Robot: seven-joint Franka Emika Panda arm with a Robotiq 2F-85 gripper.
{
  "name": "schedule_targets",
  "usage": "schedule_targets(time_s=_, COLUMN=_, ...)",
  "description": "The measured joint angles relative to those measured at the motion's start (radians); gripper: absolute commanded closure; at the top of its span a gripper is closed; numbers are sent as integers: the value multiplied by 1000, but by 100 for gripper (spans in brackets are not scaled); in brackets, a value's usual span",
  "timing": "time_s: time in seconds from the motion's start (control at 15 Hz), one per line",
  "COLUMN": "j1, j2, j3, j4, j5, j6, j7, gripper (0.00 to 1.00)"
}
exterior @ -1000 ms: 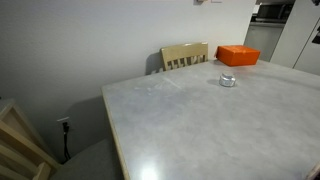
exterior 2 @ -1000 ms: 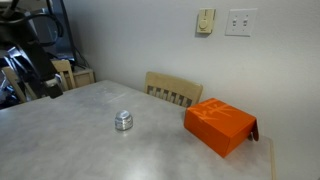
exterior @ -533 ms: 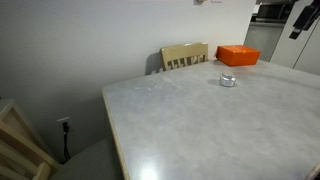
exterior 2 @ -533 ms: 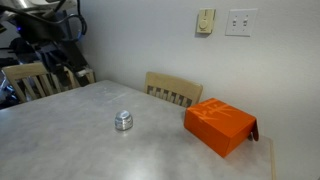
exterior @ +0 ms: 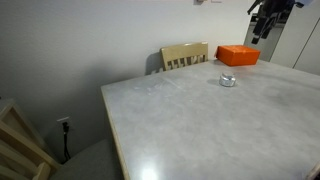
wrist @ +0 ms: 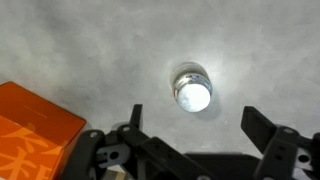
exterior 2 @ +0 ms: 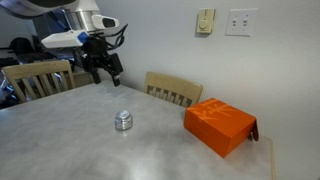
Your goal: Put the silver lid of the container on the table
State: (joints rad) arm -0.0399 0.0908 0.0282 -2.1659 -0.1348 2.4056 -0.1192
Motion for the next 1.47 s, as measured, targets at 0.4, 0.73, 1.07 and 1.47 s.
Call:
schedule_targets(time_s=0.4, j1=8, j2=222, j3=3, j4=152, j5=103, j6=-5, j7=-34, gripper=0)
schedule_targets(time_s=0.73, j1=8, j2=326, j3=6, j4=190, j5=137, j6=33, j7=-34, gripper=0)
schedule_targets(time_s=1.07, j1=8, j2=352, j3=8, j4=208, j5=138, j6=40, j7=-33, gripper=0)
schedule_targets(time_s=1.47, j1=8, j2=352, j3=8, j4=211, j5=138, j6=38, j7=-33, gripper=0)
